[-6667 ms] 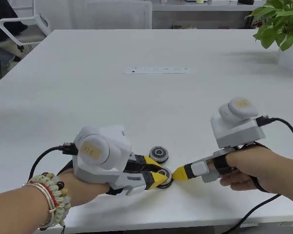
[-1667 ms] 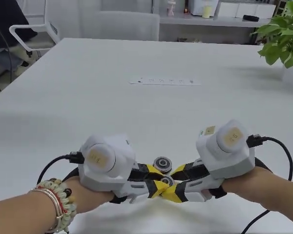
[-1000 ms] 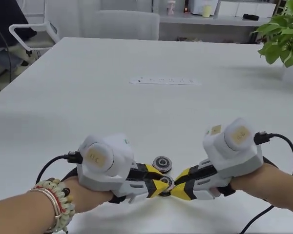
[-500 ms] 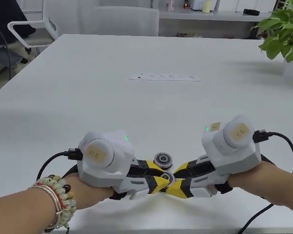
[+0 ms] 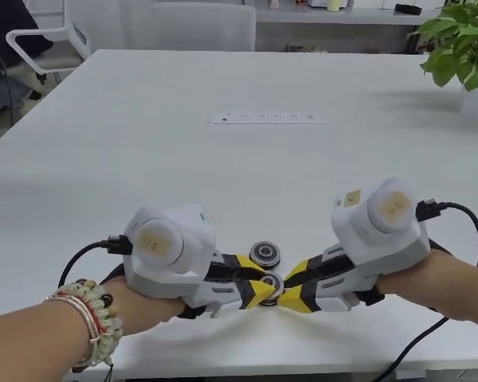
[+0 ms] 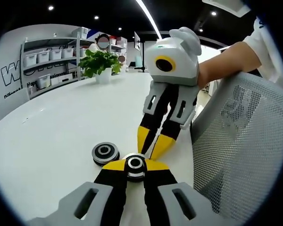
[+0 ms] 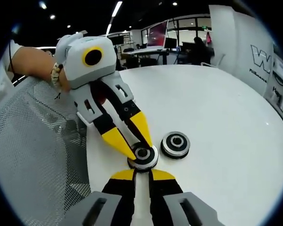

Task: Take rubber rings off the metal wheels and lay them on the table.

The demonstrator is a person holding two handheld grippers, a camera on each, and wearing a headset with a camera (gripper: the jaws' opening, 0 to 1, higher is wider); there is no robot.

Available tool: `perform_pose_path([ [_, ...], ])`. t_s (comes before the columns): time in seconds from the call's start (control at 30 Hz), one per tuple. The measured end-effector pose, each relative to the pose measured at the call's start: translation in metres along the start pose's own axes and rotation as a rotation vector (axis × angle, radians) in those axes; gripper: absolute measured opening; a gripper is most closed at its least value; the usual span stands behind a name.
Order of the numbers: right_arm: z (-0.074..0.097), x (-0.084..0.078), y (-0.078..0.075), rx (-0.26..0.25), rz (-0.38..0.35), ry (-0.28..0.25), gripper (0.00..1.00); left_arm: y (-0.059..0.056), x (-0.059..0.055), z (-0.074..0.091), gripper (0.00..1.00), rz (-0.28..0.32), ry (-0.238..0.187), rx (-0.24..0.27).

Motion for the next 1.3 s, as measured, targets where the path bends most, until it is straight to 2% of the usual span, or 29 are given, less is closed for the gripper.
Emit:
perform_pose_path([
  [0.17,0.000,0.002,0.000,-0.002,0.017,0.003,0.00,0.000,0.000,0.000,0.08,-0.002,-0.002,0.001],
  [0.37,0.001,0.003,-0.004,-0.019,-0.017,-0.002,0.00,0.000,0.000,0.000,0.08,-0.002,-0.002,0.000],
  [0.43,0.002,0.002,-0.002,-0.013,-0.078,0.009,0.00,0.001,0.000,0.000,0.08,-0.003,-0.002,-0.003],
  [0.53,0.001,0.002,0.000,0.004,-0.059,-0.006,0.00,0.000,0.000,0.000,0.08,-0.003,-0.004,-0.004],
  [0.6,0.001,0.003,0.002,0.020,-0.072,-0.008,0.03,0.000,0.000,0.000,0.08,-0.004,-0.004,-0.004],
  [0.83,0.000,0.003,0.001,0.006,-0.074,-0.003,0.02,0.000,0.001,0.000,0.08,-0.004,-0.004,-0.005],
  [0.87,0.001,0.003,0.001,0.005,-0.073,-0.002,0.04,0.000,0.001,0.000,0.08,-0.004,-0.004,-0.005],
  [0.97,0.000,0.007,-0.001,-0.011,-0.077,-0.027,0.20,0.000,0.001,0.000,0.08,-0.004,-0.004,-0.006],
  [1.1,-0.005,0.013,0.000,-0.023,-0.025,-0.058,0.24,0.000,0.001,0.000,0.08,-0.005,-0.004,-0.008],
  [1.17,-0.009,0.014,0.003,-0.022,0.006,-0.052,0.29,0.000,0.001,0.000,0.08,-0.005,-0.004,-0.008],
  [1.27,-0.008,0.014,0.002,-0.033,0.060,-0.032,0.23,0.000,0.001,0.000,0.08,-0.006,-0.005,-0.008],
  [1.3,-0.007,0.013,0.002,-0.035,0.045,-0.032,0.23,0.000,0.001,0.000,0.08,-0.005,-0.005,-0.007],
])
Point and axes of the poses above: the centre of the closed fingertips' face, and the gripper's own axes: z roughly backward along the fingers, y roughly to its left, x roughly out of its top, the point moved 3 cm from there along z, roughly backward along the fingers, and after that the axes turned 4 degrees about -z, right-handed, at the moved point
